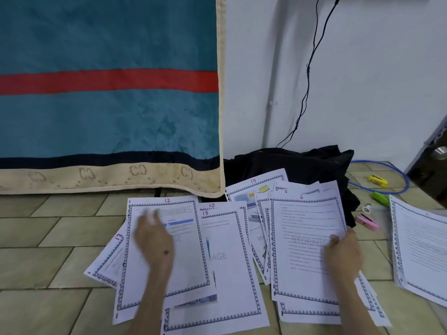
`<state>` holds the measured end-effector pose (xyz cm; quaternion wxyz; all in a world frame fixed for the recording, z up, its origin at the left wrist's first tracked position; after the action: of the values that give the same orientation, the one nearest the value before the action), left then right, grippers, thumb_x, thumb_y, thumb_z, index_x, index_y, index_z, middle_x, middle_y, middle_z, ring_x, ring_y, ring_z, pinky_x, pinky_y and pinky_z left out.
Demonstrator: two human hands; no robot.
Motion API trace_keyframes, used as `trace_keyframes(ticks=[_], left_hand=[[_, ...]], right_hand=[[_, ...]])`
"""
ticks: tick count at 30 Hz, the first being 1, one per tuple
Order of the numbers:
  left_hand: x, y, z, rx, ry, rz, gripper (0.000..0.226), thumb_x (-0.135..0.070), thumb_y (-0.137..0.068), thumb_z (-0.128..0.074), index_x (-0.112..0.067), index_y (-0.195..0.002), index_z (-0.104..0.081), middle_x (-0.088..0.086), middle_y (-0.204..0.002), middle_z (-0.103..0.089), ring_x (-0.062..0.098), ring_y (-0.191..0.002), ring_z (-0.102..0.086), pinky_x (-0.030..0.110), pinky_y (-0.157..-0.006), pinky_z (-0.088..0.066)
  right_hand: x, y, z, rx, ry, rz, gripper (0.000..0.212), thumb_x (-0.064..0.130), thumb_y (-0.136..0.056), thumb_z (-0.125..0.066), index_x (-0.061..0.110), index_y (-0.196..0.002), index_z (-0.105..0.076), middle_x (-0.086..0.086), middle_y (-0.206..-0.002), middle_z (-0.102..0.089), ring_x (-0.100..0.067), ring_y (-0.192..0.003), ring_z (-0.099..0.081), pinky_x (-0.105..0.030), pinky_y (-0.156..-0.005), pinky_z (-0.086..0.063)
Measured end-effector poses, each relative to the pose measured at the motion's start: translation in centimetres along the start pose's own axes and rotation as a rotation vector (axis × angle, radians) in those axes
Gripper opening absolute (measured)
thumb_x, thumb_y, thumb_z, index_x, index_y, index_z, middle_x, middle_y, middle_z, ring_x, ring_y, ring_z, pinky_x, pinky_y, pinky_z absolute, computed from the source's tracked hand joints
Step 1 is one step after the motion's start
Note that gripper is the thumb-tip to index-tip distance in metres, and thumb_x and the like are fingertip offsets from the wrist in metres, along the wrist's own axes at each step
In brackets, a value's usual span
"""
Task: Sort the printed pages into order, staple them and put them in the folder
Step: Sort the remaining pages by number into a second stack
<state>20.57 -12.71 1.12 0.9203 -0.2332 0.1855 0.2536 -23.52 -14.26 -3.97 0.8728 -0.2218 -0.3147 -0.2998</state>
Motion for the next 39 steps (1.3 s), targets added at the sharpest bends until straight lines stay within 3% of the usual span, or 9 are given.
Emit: trace_keyframes(ticks=[1, 3, 7, 11, 15, 22, 30, 36, 39], left_hand=[[-2.5, 1.6, -1.1, 0.137, 0.065, -0.098, 0.038, -0.012, -0.093, -0.05, -0.01, -0.131, -0.049, 0.015, -0.147, -0.036, 0.029, -0.132, -0.037, 0.034, -0.107, -0.029], [-6.3, 5.2, -3.9, 0.445, 0.06, -0.227, 0.055, -0.046, -0.095, -0.04, -0.023, -0.144, -0.032, 0.006, -0.157, -0.012, 0.027, -0.144, -0.012, 0.04, -0.116, -0.013], [-4.4, 6.8, -6.9, 0.734, -0.22, -0.13, 0.076, -0.069, -0.086, -0.028, -0.033, -0.149, -0.005, 0.01, -0.157, 0.014, 0.04, -0.142, 0.015, 0.06, -0.111, 0.003], [-1.7, 5.4, -6.2, 0.731, -0.219, -0.041, 0.077, -0.068, -0.087, -0.029, -0.031, -0.149, -0.004, 0.011, -0.157, 0.015, 0.039, -0.142, 0.017, 0.064, -0.109, 0.002], [-5.3, 6.2, -7.0, 0.637, -0.143, -0.223, 0.074, -0.06, -0.09, -0.035, -0.021, -0.149, -0.013, 0.011, -0.158, 0.01, 0.032, -0.145, 0.011, 0.053, -0.115, 0.001], [-13.4, 2.1, -8.3, 0.502, -0.08, -0.469, 0.038, -0.019, -0.098, -0.042, -0.012, -0.135, -0.043, 0.006, -0.138, -0.048, 0.023, -0.124, -0.044, 0.036, -0.1, -0.035], [-14.3, -2.3, -11.8, 0.675, -0.317, -0.548, 0.049, -0.039, -0.088, -0.058, -0.009, -0.124, -0.046, 0.009, -0.127, -0.052, 0.026, -0.119, -0.048, 0.035, -0.098, -0.035], [-16.8, -2.7, -10.7, 0.62, -0.073, -0.617, 0.025, -0.025, -0.085, -0.064, -0.009, -0.104, -0.06, 0.01, -0.105, -0.064, 0.025, -0.098, -0.059, 0.033, -0.079, -0.044], [-19.5, -3.3, -8.5, 0.575, 0.146, -0.579, 0.009, -0.015, -0.088, -0.058, -0.011, -0.093, -0.062, 0.005, -0.092, -0.07, 0.024, -0.085, -0.064, 0.031, -0.073, -0.048]], right_hand=[[0.0, -0.1, -0.1, 0.004, 0.003, -0.002, 0.043, 0.007, -0.089, -0.052, -0.001, -0.13, -0.042, -0.03, -0.115, -0.057, -0.046, -0.104, -0.055, -0.051, -0.087, -0.046], [-0.3, -0.1, -0.2, 0.017, -0.001, -0.009, 0.04, 0.006, -0.089, -0.052, -0.001, -0.127, -0.043, -0.031, -0.11, -0.059, -0.046, -0.1, -0.057, -0.05, -0.083, -0.046], [-0.6, -0.2, -0.1, 0.015, -0.012, 0.007, 0.04, 0.003, -0.088, -0.053, -0.003, -0.126, -0.044, -0.031, -0.108, -0.06, -0.046, -0.098, -0.057, -0.05, -0.083, -0.046], [-0.5, -0.1, -0.2, 0.0, -0.016, 0.009, 0.042, 0.004, -0.088, -0.052, -0.003, -0.128, -0.043, -0.031, -0.112, -0.058, -0.047, -0.101, -0.057, -0.051, -0.085, -0.045], [-0.5, -0.2, 0.0, 0.01, -0.049, -0.007, 0.038, 0.002, -0.088, -0.053, -0.005, -0.125, -0.044, -0.033, -0.107, -0.06, -0.047, -0.098, -0.057, -0.051, -0.083, -0.045], [-0.9, 0.0, 0.3, 0.043, -0.209, -0.08, 0.042, 0.011, -0.09, -0.054, 0.004, -0.129, -0.041, -0.024, -0.118, -0.061, -0.045, -0.102, -0.059, -0.049, -0.086, -0.045], [-0.7, 0.4, 1.0, 0.046, -0.418, -0.11, 0.036, 0.014, -0.085, -0.063, 0.014, -0.119, -0.051, -0.012, -0.112, -0.065, -0.028, -0.091, -0.06, -0.038, -0.083, -0.045], [-0.4, -0.3, 1.2, 0.127, -0.508, -0.087, 0.033, 0.011, -0.081, -0.071, 0.007, -0.11, -0.056, -0.01, -0.101, -0.065, -0.023, -0.088, -0.059, -0.036, -0.081, -0.049], [-0.7, -1.0, 1.6, 0.245, -0.627, -0.064, 0.024, 0.005, -0.079, -0.072, 0.007, -0.101, -0.062, -0.009, -0.092, -0.067, -0.018, -0.079, -0.063, -0.013, -0.063, -0.051]])
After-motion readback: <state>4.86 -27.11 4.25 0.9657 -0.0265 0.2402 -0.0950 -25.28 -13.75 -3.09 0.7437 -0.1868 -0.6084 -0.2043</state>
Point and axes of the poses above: each hand's wrist, its own y-axis away from the middle knuckle, its own z-axis out of the back of the hand, x = y × z, the point moved 5 cm from there along -y, towards the middle knuckle
